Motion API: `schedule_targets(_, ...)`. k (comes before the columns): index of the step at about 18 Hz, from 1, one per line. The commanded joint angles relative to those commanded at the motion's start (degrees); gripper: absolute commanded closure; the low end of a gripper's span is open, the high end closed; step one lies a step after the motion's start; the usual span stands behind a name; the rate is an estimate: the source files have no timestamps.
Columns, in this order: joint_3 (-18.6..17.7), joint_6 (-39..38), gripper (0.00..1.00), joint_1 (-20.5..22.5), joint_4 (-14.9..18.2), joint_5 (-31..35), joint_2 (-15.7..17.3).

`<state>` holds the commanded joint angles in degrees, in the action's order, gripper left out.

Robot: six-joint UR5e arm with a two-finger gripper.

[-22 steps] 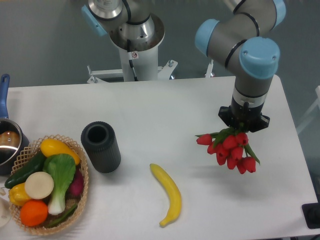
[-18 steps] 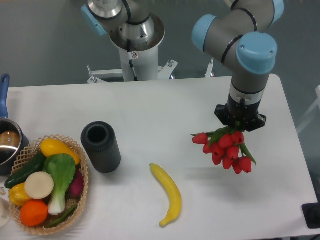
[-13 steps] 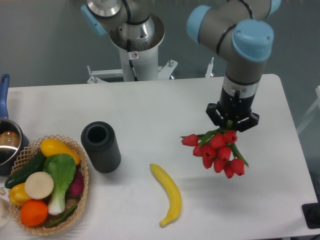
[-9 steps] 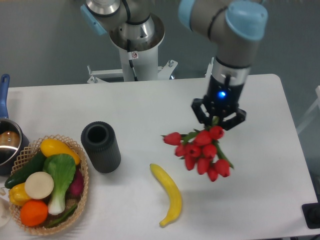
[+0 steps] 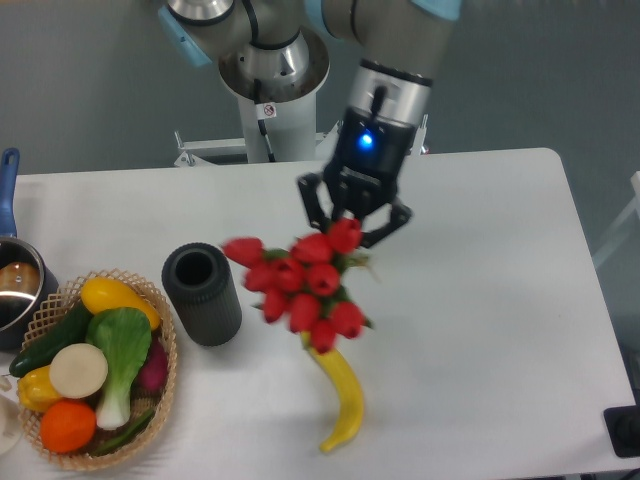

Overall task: Insert the flowers into the vase
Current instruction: 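Carry the red tulip bunch with the gripper over to the black vase, then lower the tulip stems down into the black vase's opening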

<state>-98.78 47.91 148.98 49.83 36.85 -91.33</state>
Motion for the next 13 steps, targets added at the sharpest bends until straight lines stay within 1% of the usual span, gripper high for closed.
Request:
schedule_targets(2,-1.7,-1.1,1.0,-0.2,-0.5,-4.5,2.1)
schedule_targets(4,-4.2,-1.1,1.0,-0.2,-2.7,-9.1,4.4)
schedule_targets(5,-5.4,-1.1,1.0,-0.1,-3.9,-10.3,5.3)
schedule_targets(7,-6.8,-1.1,1.0,-0.2,-4.6,-10.7,6.6)
schedule_targets(9,-7.2,-0.9,1.0,-0.4,-4.7,-11.2,6.4)
schedule_targets(12,-7.2,-0.8,1.0,-0.9,-7.5,-14.3,4.9)
schedule_targets(13,-7.2,-0.8,1.0,-1.4,-7.5,-14.4,4.8)
